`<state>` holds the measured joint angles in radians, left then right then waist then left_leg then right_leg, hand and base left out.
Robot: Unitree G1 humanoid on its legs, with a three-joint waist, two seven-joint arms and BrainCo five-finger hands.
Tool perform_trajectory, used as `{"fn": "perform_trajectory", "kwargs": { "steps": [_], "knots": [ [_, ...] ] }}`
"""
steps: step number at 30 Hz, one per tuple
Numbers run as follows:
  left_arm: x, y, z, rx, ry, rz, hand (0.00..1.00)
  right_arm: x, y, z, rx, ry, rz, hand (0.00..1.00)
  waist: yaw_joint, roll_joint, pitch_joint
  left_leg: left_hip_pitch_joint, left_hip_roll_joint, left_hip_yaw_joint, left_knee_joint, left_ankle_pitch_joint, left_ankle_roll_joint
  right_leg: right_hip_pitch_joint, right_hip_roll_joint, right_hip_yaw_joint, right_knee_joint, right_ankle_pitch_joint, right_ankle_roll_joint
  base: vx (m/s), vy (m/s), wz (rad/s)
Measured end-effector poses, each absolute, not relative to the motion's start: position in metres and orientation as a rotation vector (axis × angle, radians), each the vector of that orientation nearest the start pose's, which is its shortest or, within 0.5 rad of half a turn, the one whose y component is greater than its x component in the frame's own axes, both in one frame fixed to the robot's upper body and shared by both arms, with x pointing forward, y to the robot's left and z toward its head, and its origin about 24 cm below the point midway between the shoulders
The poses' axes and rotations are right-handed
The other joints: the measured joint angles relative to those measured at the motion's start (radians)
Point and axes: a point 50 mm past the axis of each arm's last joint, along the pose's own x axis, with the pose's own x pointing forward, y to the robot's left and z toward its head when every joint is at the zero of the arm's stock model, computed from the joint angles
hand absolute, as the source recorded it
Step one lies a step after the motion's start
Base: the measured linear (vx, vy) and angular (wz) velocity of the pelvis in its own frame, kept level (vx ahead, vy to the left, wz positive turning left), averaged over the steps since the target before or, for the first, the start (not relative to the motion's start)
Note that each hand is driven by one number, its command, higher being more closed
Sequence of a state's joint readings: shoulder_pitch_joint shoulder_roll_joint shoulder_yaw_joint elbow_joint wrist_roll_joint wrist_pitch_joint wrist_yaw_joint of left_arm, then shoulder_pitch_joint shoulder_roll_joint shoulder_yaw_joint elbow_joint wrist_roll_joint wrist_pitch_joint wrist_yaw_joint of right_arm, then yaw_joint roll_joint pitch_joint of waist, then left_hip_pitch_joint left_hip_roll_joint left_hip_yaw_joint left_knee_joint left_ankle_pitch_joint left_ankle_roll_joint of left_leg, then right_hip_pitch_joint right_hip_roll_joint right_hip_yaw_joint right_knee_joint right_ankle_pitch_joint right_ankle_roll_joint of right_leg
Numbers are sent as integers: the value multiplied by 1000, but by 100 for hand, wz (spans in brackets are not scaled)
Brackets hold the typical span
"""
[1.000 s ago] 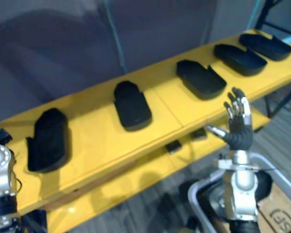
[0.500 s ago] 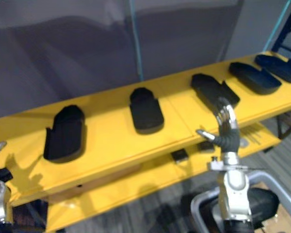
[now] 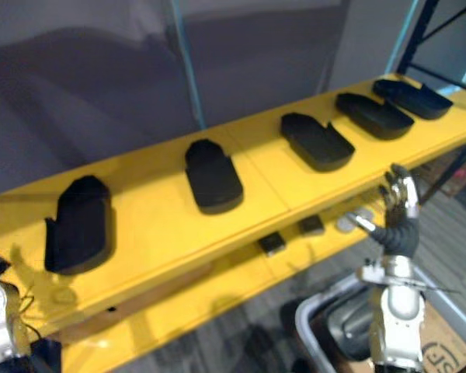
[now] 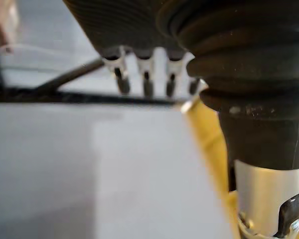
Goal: Walk over and take plastic housings, then place them on the shelf
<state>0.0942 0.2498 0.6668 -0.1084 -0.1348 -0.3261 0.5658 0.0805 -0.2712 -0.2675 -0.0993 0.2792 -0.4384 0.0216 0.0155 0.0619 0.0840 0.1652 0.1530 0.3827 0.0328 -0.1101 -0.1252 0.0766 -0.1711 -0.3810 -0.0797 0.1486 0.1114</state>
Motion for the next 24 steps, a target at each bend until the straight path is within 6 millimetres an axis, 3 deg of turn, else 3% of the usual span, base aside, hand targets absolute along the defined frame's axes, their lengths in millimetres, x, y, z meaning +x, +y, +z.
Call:
{"fn": "perform_trajectory", "kwargs": {
  "steps": [3,6,12,18,24],
  "knots": [
    [142,350,108,204,-444,1168,0,217,-255,110,-63,-519,-223,0,22,1,-2,10,0,-16,-4,1,-1,23,-2,-13,0,-2,-2,-33,2,19],
    [136,356,107,225,-416,1161,0,218,-251,109,-69,-512,-208,0,29,-3,-1,9,0,-23,-9,1,0,27,-4,-23,0,-6,-4,-64,-6,11],
    [144,381,85,285,-254,1168,0,220,-253,102,-82,-465,-200,0,-3,-3,-1,7,1,-13,-27,23,-12,8,3,-12,0,-11,-12,-24,-5,-6],
    [182,400,70,328,-57,1098,0,223,-256,99,-125,-412,-161,0,-28,-8,2,-24,-3,18,-20,24,-13,-48,3,27,0,3,-5,1,15,-18],
    [218,402,57,234,95,1021,0,231,-261,110,-175,-434,-132,0,-56,-17,76,-64,-5,66,18,20,-8,-121,-3,87,28,10,-8,-18,11,-24]
  ]
}}
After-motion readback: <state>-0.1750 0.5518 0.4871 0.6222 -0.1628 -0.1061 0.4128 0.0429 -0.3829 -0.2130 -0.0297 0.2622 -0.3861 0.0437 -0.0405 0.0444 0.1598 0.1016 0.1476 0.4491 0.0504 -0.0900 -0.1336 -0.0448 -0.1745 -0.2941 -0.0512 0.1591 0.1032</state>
